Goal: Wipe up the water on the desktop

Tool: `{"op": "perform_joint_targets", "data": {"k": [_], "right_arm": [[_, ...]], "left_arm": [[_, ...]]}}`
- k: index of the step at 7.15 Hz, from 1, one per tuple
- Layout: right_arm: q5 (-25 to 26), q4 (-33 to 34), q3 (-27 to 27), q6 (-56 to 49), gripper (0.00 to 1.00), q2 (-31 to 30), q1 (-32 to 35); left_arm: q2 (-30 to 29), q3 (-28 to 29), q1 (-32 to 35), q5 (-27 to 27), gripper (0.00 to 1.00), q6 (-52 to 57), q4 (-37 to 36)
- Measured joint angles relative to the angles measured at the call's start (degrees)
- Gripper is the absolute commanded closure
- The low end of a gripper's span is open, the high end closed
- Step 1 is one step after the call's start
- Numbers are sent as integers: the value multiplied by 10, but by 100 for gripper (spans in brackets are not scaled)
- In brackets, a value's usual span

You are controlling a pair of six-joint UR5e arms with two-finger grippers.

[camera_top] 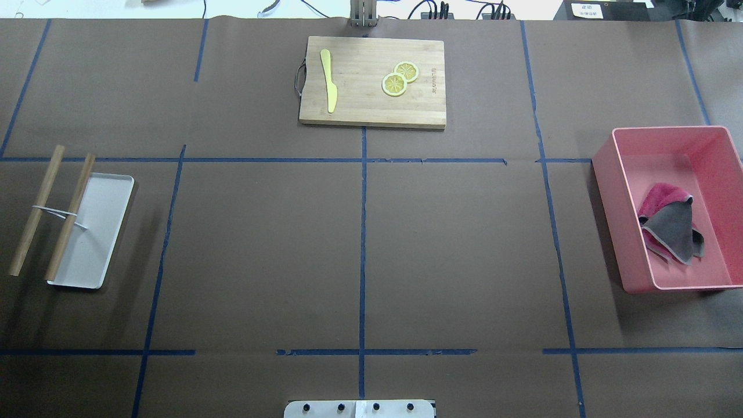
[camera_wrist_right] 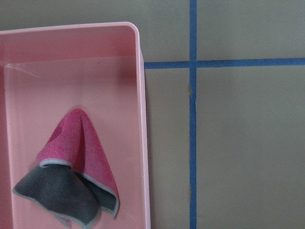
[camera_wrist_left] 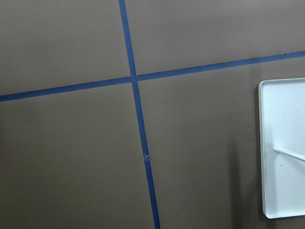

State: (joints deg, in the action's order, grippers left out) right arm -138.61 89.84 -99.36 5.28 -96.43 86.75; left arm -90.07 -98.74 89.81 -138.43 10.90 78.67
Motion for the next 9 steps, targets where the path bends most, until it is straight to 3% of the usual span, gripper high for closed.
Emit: {"op": "perform_joint_targets", "data": {"k": [9], "right_arm": [[1, 1, 7, 7, 0, 29, -3]], "left_arm": [[2, -12, -1, 2, 0, 1, -1]]}}
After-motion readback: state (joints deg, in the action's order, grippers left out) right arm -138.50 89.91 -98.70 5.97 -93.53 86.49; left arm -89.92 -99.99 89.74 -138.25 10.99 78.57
